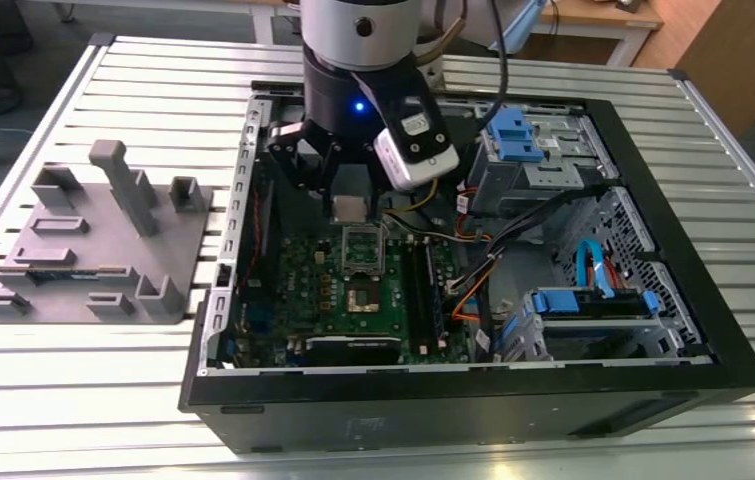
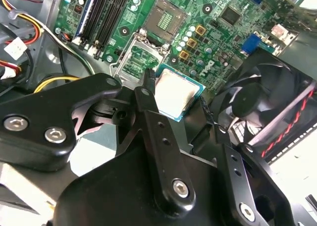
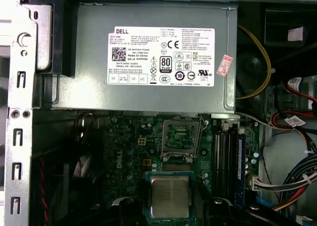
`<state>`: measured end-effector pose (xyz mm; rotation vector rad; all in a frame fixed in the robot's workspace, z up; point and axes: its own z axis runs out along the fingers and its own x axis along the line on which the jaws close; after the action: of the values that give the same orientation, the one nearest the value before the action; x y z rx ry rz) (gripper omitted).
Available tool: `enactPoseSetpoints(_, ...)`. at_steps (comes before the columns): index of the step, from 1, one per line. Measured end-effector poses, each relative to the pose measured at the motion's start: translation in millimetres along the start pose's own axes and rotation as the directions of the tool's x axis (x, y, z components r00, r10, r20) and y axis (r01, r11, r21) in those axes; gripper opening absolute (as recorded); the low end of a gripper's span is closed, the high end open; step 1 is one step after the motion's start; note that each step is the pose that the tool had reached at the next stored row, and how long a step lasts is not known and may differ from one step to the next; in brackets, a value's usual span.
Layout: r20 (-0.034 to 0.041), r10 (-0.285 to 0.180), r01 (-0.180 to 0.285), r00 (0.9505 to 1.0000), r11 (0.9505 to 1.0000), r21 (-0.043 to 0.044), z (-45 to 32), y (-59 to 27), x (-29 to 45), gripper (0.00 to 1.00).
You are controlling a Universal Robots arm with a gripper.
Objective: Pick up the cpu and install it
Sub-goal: 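Pick up the cpu and move it towards the insertion slot, then place the cpu into insertion slot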
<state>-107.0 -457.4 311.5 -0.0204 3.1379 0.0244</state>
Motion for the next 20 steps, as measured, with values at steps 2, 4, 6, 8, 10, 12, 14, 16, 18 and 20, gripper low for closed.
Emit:
enactPoseSetpoints(2, 0.0000, 0.000, 0.000, 1.0000, 1.0000, 0.0000, 0.6, 0.0, -2.4, 0.47)
enactPoseSetpoints(4, 0.0001, 0.000, 0.000, 1.0000, 1.0000, -0.0002, 1.2, -0.3, -4.8, 0.47)
enactPoseSetpoints(6, -0.0002, 0.000, 0.000, 1.0000, 1.0000, 0.0002, 1.4, -1.2, -7.1, 0.47)
enactPoseSetpoints(8, 0.0001, 0.000, 0.000, 1.0000, 1.0000, -0.0001, 1.9, -2.3, -8.5, 0.47)
enactPoseSetpoints(10, 0.0001, 0.000, 0.000, 1.0000, 1.0000, -0.0001, 1.9, -2.3, -8.6, 0.47)
enactPoseSetpoints(12, 0.0000, 0.000, 0.000, 1.0000, 1.0000, 0.0000, 1.9, -2.4, -9.1, 0.47)
enactPoseSetpoints(14, 0.0000, 0.000, 0.000, 1.0000, 1.0000, 0.0000, 1.9, -2.4, -9.1, 0.47)
enactPoseSetpoints(16, -0.0001, 0.000, 0.000, 1.0000, 1.0000, 0.0000, 2.2, -2.3, -9.2, 0.47)
enactPoseSetpoints(18, 0.0000, 0.000, 0.000, 1.0000, 1.0000, 0.0000, 3.0, -2.4, -9.1, 0.47)
enactPoseSetpoints(20, -0.0001, 0.000, 0.000, 1.0000, 1.0000, 0.0002, 3.3, -2.4, -9.1, 0.47)
